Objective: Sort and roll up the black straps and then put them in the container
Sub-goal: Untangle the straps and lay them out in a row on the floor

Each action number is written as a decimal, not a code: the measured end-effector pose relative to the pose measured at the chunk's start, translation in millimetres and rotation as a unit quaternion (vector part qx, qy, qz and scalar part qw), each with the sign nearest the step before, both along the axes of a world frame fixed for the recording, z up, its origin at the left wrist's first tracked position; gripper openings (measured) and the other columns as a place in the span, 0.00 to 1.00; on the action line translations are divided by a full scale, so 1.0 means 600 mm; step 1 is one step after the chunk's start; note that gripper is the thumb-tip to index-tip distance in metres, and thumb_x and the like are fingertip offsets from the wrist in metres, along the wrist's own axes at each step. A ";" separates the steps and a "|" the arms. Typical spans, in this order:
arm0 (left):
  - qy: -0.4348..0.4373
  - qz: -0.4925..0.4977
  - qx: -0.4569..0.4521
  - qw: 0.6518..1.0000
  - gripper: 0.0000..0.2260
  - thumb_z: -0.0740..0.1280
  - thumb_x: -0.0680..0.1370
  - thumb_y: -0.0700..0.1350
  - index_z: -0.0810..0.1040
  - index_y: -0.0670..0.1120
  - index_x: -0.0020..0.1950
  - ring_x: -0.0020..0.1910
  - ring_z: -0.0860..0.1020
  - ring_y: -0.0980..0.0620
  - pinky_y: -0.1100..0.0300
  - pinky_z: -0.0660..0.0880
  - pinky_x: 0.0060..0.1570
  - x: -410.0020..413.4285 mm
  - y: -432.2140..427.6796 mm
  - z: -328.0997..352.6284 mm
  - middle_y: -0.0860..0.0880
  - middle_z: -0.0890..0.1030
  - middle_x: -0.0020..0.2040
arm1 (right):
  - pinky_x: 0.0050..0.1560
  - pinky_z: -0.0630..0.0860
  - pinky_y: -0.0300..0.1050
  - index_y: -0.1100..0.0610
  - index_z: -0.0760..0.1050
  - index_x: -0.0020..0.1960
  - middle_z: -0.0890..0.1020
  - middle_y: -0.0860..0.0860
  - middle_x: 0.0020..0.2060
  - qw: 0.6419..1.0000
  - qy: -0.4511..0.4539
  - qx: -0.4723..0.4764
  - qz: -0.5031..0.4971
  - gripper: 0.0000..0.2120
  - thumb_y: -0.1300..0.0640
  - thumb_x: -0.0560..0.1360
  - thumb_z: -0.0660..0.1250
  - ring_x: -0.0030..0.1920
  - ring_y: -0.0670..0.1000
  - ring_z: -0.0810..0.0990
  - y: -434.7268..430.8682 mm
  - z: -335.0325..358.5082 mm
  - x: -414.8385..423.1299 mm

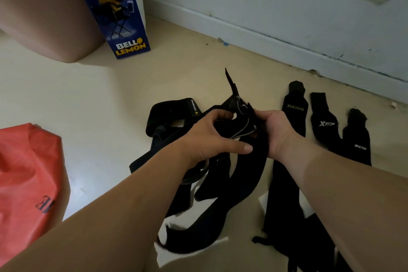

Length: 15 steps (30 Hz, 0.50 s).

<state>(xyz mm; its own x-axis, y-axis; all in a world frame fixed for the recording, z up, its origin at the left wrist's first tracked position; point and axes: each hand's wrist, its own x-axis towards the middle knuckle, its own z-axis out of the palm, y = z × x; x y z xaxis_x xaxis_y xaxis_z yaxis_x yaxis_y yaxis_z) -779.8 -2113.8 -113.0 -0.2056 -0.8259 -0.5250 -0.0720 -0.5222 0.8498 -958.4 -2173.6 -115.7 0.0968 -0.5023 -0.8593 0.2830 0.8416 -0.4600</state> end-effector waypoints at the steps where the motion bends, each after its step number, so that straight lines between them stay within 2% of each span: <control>1: -0.025 -0.014 -0.007 1.000 0.38 0.87 0.64 0.45 0.75 0.54 0.70 0.57 0.84 0.56 0.59 0.82 0.59 0.001 0.000 0.002 0.53 0.84 0.61 | 0.74 0.73 0.56 0.60 0.85 0.60 0.83 0.57 0.57 1.000 0.003 -0.003 -0.004 0.17 0.51 0.81 0.65 0.62 0.59 0.83 0.000 -0.003 -0.002; 2: -0.041 -0.021 -0.007 0.999 0.37 0.87 0.63 0.48 0.75 0.54 0.69 0.56 0.85 0.56 0.58 0.82 0.58 0.002 -0.001 0.002 0.53 0.85 0.59 | 0.71 0.75 0.56 0.60 0.86 0.58 0.84 0.57 0.55 1.000 0.001 -0.004 -0.008 0.16 0.51 0.82 0.64 0.57 0.59 0.84 0.000 -0.002 -0.003; 4: -0.050 -0.036 0.002 0.998 0.35 0.87 0.63 0.53 0.78 0.54 0.66 0.53 0.86 0.56 0.56 0.84 0.57 0.002 -0.002 0.002 0.52 0.86 0.57 | 0.57 0.81 0.56 0.62 0.86 0.52 0.87 0.59 0.47 1.000 -0.014 -0.009 -0.014 0.18 0.52 0.84 0.61 0.43 0.59 0.89 0.001 0.004 -0.004; 6: -0.068 -0.047 0.014 0.996 0.30 0.85 0.65 0.57 0.80 0.55 0.64 0.51 0.87 0.54 0.53 0.84 0.57 0.003 -0.003 0.001 0.51 0.87 0.56 | 0.50 0.79 0.56 0.63 0.85 0.50 0.88 0.59 0.42 1.000 -0.013 -0.017 -0.009 0.20 0.52 0.85 0.59 0.36 0.59 0.89 0.001 0.005 -0.006; 9: -0.107 -0.052 0.015 0.993 0.21 0.78 0.75 0.50 0.80 0.53 0.67 0.53 0.86 0.52 0.55 0.83 0.60 0.007 -0.006 0.001 0.50 0.86 0.58 | 0.52 0.80 0.54 0.60 0.85 0.49 0.87 0.57 0.42 1.000 0.007 -0.026 0.012 0.17 0.53 0.84 0.60 0.37 0.58 0.87 -0.001 0.004 -0.007; 11: -0.087 0.002 0.035 0.996 0.13 0.73 0.81 0.50 0.84 0.49 0.64 0.52 0.87 0.49 0.54 0.83 0.59 0.010 -0.003 0.003 0.47 0.88 0.55 | 0.51 0.79 0.51 0.58 0.85 0.47 0.86 0.54 0.42 0.998 0.032 -0.024 0.047 0.16 0.53 0.82 0.62 0.38 0.55 0.85 -0.001 0.003 -0.002; 13: -0.067 0.079 0.070 0.992 0.15 0.70 0.82 0.52 0.85 0.42 0.58 0.51 0.87 0.44 0.51 0.83 0.57 0.017 0.003 -0.002 0.41 0.88 0.51 | 0.49 0.77 0.48 0.58 0.86 0.45 0.85 0.54 0.41 0.995 0.053 -0.033 0.075 0.15 0.52 0.81 0.64 0.38 0.54 0.83 0.000 0.004 0.005; 15: -0.084 0.137 0.084 0.983 0.16 0.69 0.82 0.51 0.83 0.37 0.52 0.44 0.85 0.43 0.52 0.81 0.46 0.028 0.009 -0.013 0.40 0.85 0.44 | 0.53 0.73 0.49 0.59 0.86 0.50 0.84 0.55 0.46 0.990 0.068 -0.038 0.114 0.13 0.50 0.77 0.69 0.44 0.56 0.80 0.001 0.001 0.009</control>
<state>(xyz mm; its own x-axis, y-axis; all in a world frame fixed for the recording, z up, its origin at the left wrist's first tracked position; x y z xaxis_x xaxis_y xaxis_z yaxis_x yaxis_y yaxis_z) -763.1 -2108.4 -120.5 0.1139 -0.7368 -0.6664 -0.0409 -0.6737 0.7379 -953.1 -2172.8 -115.1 0.1011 -0.5453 -0.8321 0.0216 0.8374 -0.5461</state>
